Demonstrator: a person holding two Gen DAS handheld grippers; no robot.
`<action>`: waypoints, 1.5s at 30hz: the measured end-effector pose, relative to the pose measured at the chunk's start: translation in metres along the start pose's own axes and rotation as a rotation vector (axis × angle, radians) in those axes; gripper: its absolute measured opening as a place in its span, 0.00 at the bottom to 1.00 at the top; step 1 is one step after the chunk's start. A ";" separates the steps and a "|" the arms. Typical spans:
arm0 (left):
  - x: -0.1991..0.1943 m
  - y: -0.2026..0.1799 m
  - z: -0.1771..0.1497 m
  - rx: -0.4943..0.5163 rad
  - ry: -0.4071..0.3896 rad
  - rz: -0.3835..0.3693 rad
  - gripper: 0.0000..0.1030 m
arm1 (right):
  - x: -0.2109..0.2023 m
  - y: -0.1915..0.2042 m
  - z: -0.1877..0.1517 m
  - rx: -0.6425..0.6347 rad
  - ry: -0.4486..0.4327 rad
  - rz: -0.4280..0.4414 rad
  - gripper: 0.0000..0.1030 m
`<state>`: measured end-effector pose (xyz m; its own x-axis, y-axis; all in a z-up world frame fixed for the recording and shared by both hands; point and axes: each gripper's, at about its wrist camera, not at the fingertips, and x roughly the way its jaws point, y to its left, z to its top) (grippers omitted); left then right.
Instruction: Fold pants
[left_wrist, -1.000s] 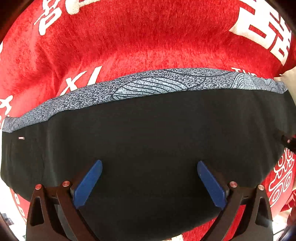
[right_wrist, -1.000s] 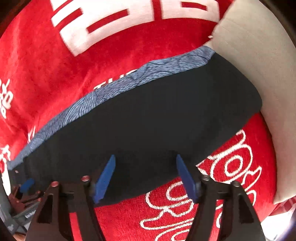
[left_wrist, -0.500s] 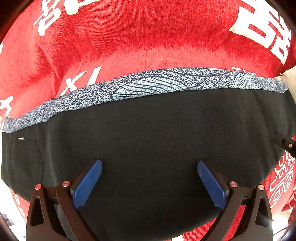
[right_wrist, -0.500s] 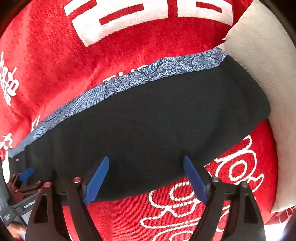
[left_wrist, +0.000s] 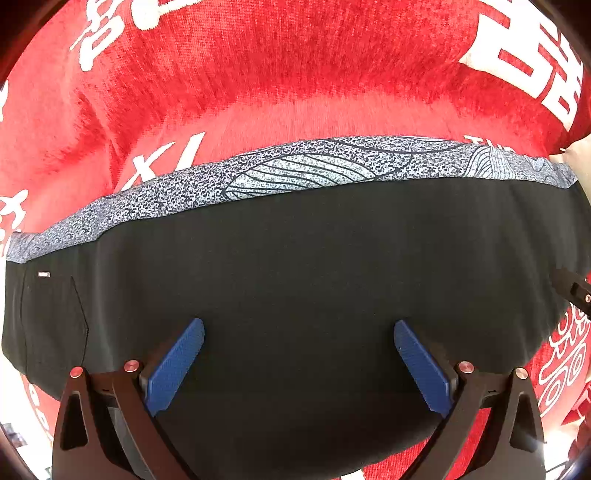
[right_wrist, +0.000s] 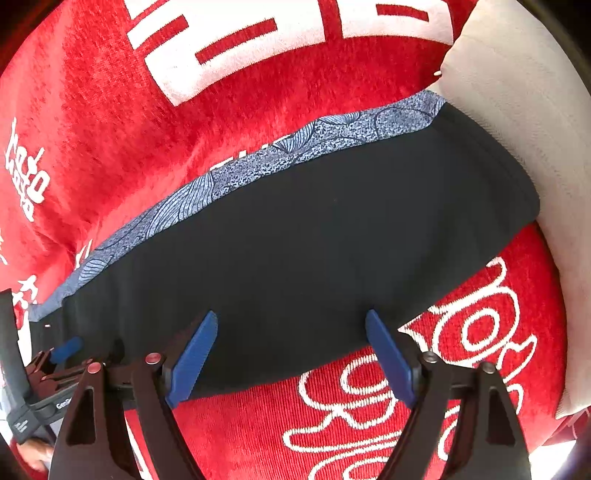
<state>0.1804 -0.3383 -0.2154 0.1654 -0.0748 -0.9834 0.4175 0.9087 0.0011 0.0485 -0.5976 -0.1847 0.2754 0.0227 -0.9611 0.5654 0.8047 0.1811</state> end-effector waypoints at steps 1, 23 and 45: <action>0.001 0.000 0.001 0.001 0.001 -0.001 1.00 | -0.003 -0.002 0.000 0.007 0.004 0.005 0.83; -0.036 -0.061 0.017 0.089 -0.058 -0.038 1.00 | -0.034 -0.150 -0.046 0.651 -0.137 0.531 0.47; -0.001 -0.153 0.016 0.094 -0.161 -0.016 1.00 | -0.045 -0.133 0.013 0.436 -0.221 0.374 0.13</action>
<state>0.1302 -0.4838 -0.2122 0.2960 -0.1605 -0.9416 0.5012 0.8653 0.0101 -0.0291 -0.7129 -0.1628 0.6450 0.0957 -0.7582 0.6524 0.4477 0.6115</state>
